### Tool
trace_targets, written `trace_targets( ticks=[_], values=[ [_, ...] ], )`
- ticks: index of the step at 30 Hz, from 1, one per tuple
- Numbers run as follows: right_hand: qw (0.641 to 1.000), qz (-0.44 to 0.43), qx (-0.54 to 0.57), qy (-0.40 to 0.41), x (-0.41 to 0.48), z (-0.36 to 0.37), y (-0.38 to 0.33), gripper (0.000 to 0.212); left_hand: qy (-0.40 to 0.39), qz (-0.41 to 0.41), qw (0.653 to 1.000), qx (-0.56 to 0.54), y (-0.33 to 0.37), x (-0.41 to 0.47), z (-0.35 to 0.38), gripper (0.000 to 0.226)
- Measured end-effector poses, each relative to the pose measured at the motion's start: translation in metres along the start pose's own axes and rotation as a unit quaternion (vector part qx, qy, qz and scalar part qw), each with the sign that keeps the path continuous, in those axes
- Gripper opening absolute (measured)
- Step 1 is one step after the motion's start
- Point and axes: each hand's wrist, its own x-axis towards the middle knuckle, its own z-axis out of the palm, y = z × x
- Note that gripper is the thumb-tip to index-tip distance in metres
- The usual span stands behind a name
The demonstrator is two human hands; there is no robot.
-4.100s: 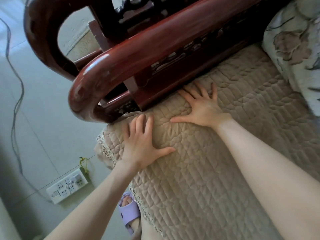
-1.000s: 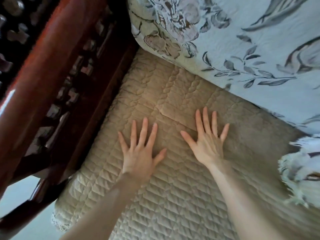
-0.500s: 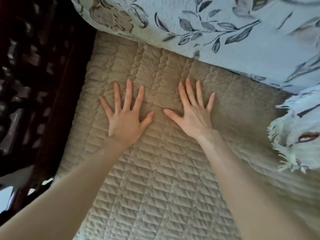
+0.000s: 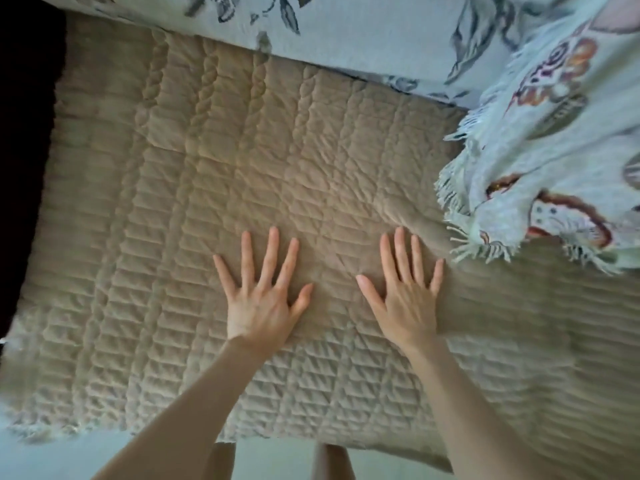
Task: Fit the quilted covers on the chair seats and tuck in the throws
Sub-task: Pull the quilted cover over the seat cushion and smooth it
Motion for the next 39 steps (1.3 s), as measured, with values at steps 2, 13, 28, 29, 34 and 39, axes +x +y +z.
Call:
trace_targets(
  ticks=[2, 13, 28, 29, 34, 39],
  values=[
    [1.0, -0.008, 0.019, 0.003, -0.004, -0.004, 0.005, 0.073, 0.0, 0.008, 1.0, -0.001, 0.022, -0.005, 0.003, 0.071],
    [0.998, 0.05, 0.03, -0.036, -0.062, 0.004, 0.133, 0.075, -0.035, 0.065, 0.997, -0.004, 0.143, -0.052, 0.032, 0.07],
    [0.997, 0.041, 0.065, -0.017, -0.081, 0.017, 0.156, 0.075, -0.006, 0.071, 0.997, 0.026, 0.174, -0.051, 0.043, 0.071],
    [0.997, 0.043, 0.067, -0.014, -0.08, 0.018, 0.157, 0.075, -0.001, 0.073, 0.997, 0.029, 0.177, -0.05, 0.045, 0.071],
    [0.996, 0.046, 0.079, 0.001, -0.087, 0.023, 0.169, 0.073, 0.003, 0.1, 0.994, 0.038, 0.201, -0.05, 0.051, 0.07],
    [0.997, 0.019, 0.08, -0.007, -0.094, 0.028, 0.208, 0.073, 0.011, 0.09, 0.995, 0.051, 0.238, -0.049, 0.06, 0.069]
  ],
)
